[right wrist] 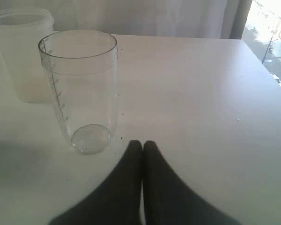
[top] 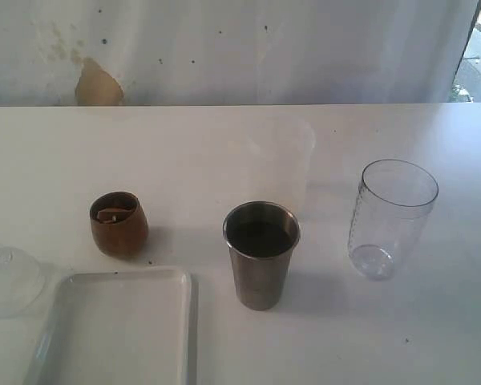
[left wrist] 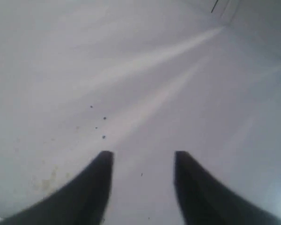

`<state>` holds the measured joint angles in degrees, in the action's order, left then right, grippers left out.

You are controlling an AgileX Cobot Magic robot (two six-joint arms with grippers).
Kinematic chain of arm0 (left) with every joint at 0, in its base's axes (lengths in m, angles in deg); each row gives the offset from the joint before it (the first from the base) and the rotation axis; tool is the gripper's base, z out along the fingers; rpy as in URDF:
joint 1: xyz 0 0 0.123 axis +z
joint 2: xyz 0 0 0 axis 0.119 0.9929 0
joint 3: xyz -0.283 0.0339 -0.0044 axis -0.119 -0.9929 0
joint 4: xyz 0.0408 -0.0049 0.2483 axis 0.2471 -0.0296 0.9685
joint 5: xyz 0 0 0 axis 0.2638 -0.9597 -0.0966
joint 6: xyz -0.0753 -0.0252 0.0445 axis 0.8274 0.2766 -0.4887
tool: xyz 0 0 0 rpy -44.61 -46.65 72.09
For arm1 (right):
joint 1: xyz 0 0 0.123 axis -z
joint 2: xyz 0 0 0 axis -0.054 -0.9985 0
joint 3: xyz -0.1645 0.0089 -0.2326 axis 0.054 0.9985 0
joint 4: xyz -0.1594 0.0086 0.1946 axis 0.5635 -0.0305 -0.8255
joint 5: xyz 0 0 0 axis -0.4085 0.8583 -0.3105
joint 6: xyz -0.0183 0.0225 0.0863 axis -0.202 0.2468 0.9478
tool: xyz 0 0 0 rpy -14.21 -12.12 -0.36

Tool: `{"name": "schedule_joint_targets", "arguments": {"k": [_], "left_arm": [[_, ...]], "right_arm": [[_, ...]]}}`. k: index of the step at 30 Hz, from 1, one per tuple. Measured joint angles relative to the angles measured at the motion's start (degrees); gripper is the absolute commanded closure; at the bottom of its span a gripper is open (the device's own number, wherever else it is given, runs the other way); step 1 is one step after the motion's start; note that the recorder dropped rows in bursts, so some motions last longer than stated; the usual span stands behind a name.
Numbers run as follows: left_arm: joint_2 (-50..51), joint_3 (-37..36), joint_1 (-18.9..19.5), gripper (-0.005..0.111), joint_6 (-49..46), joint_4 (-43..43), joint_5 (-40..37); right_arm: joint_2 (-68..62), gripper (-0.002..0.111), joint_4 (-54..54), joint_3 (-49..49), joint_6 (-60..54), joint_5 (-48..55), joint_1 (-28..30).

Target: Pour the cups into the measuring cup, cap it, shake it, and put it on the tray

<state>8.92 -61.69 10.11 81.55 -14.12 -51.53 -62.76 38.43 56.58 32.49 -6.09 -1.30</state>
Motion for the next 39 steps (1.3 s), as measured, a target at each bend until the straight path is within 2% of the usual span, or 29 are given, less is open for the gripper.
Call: {"name": "schedule_joint_targets", "arguments": {"k": [1, 2, 6, 11, 16, 23, 27, 32, 35, 39], "left_arm": [[0.0, 0.0, 0.0, 0.007, 0.66, 0.74, 0.0], [0.0, 0.0, 0.0, 0.001, 1.09, 1.11, 0.0], [1.26, 0.0, 0.0, 0.002, 4.65, 5.5, 1.04], [8.26, 2.53, 0.0, 0.002, 8.7, 20.88, 5.35], [20.07, 5.96, 0.0, 0.002, 13.96, 35.26, 10.43], [39.24, 6.25, 0.0, 0.002, 17.07, 48.96, 22.72], [51.76, 6.34, 0.0, 0.002, 11.65, 49.4, 27.81], [65.16, 6.47, -0.65, 0.002, 0.73, 45.34, 33.64], [72.44, 6.73, -4.1, 0.002, -7.44, 41.05, 35.77], [82.25, 9.44, -10.83, 0.002, -15.47, 33.88, 36.14]], "right_arm": [[0.0, 0.108, 0.0, 0.0, 0.0, 0.0, 0.0], [0.0, 0.108, 0.0, 0.0, 0.0, 0.0, 0.0], [0.0, 0.108, 0.0, 0.0, 0.0, 0.0, 0.0], [0.0, 0.108, 0.0, 0.0, 0.0, 0.0, 0.0], [0.0, 0.108, 0.0, 0.0, 0.0, 0.0, 0.0], [0.0, 0.108, 0.0, 0.0, 0.0, 0.0, 0.0], [0.0, 0.108, 0.0, 0.0, 0.0, 0.0, 0.0], [0.0, 0.108, 0.0, 0.0, 0.0, 0.0, 0.0], [0.0, 0.108, 0.0, 0.0, 0.0, 0.0, 0.0], [0.0, 0.108, 0.0, 0.0, 0.0, 0.0, 0.0]]}}
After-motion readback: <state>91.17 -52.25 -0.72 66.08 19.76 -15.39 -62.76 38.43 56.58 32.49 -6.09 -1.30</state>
